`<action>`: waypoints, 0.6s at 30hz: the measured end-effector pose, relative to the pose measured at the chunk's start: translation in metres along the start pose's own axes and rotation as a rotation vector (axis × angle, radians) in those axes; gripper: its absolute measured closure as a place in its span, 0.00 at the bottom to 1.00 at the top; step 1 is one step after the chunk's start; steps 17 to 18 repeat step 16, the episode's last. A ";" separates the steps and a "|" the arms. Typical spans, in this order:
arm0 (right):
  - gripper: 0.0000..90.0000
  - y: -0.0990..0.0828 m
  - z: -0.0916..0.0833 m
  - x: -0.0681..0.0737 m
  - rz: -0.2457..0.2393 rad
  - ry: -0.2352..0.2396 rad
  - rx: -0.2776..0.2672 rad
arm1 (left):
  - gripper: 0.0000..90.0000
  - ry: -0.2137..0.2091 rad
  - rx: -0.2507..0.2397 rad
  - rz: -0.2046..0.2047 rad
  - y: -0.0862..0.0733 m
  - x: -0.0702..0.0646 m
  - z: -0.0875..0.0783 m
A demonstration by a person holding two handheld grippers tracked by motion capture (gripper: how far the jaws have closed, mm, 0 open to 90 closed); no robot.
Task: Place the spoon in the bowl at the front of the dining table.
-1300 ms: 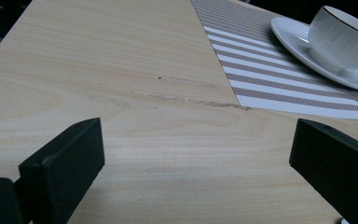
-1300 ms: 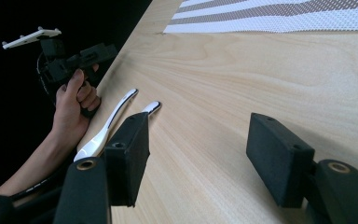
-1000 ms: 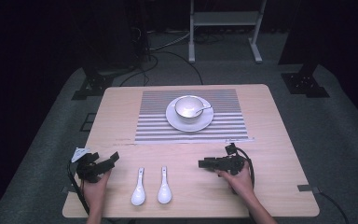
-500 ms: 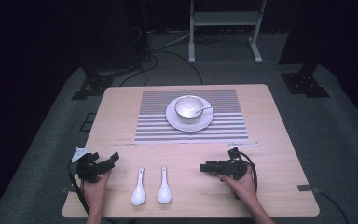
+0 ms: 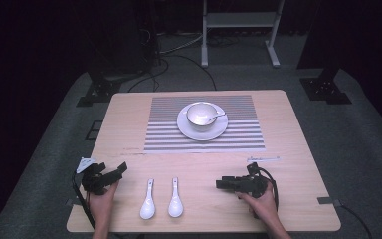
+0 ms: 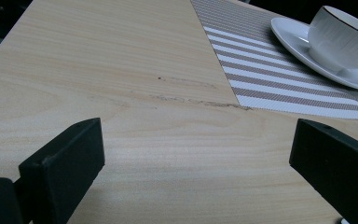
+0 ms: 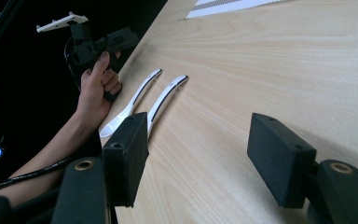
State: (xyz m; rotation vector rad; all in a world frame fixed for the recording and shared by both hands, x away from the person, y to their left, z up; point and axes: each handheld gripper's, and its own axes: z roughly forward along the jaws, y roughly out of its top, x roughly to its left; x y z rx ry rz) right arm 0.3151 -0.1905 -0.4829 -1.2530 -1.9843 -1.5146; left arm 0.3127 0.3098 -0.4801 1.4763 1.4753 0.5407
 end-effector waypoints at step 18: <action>0.40 -0.013 -0.014 -0.004 0.037 0.017 -0.041 | 0.02 -0.002 -0.002 -0.002 0.000 0.001 0.000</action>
